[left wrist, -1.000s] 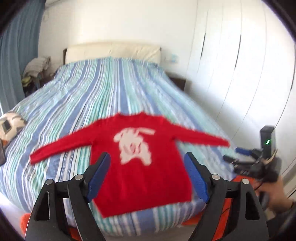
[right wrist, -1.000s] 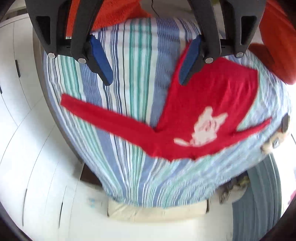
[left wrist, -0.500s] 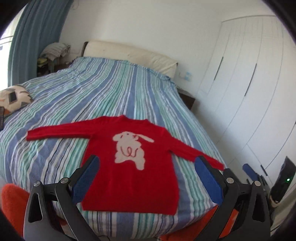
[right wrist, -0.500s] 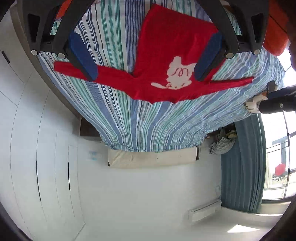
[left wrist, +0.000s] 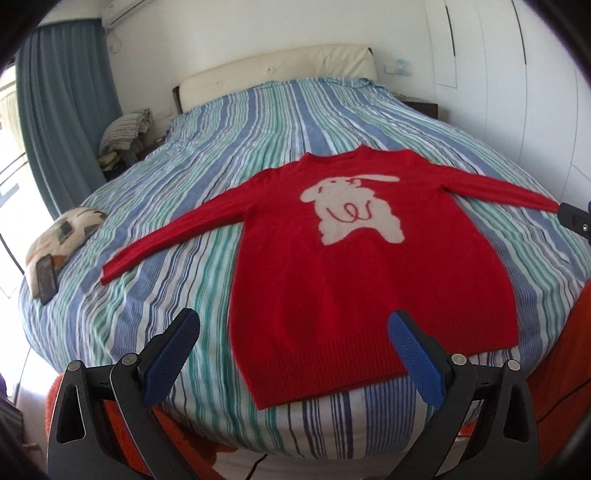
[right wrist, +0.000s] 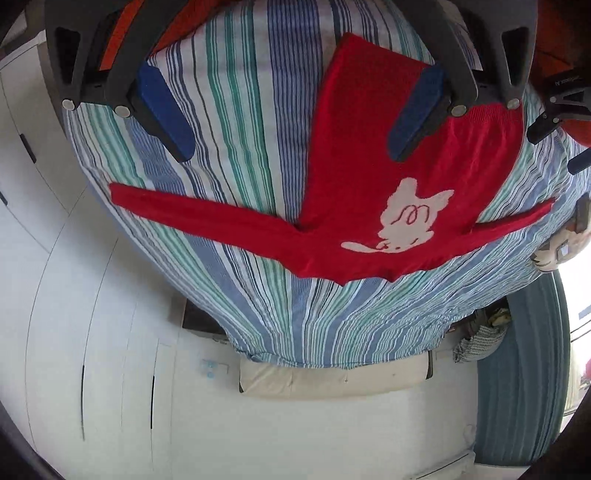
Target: Fold small clothes
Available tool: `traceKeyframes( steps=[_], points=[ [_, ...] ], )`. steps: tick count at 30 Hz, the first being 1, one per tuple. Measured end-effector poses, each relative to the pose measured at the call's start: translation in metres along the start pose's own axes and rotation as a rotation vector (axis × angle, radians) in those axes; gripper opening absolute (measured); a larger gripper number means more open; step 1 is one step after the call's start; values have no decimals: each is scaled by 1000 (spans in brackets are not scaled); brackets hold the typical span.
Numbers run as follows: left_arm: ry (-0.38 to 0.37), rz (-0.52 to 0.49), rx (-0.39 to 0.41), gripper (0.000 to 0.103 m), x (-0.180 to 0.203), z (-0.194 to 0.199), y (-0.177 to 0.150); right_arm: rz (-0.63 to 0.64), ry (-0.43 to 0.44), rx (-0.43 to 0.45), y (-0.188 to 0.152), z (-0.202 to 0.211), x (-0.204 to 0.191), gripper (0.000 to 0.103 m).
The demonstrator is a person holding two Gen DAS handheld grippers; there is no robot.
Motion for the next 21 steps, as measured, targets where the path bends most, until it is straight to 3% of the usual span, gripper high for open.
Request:
traceKeyframes(
  steps=[5, 11, 21],
  points=[
    [-7, -93, -10, 102, 17, -7, -9, -18, 44, -91, -21, -23, -8, 102],
    [-14, -135, -34, 102, 25, -12, -19, -16, 72, -162, -37, -43, -15, 102],
    [-14, -39, -120, 102, 10, -28, -22, -19, 90, -205, -47, -52, -18, 102]
  ],
)
Point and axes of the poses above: each gripper's, at about its wrist camera, not at the fingertips, and z roughly against the way its jaws point, x to its right, y to its top, the point moved 7 cm from there along -z, roughly the way its jaws point, and after that the axes turned 13 degrees about z, right-handed, at the moved point
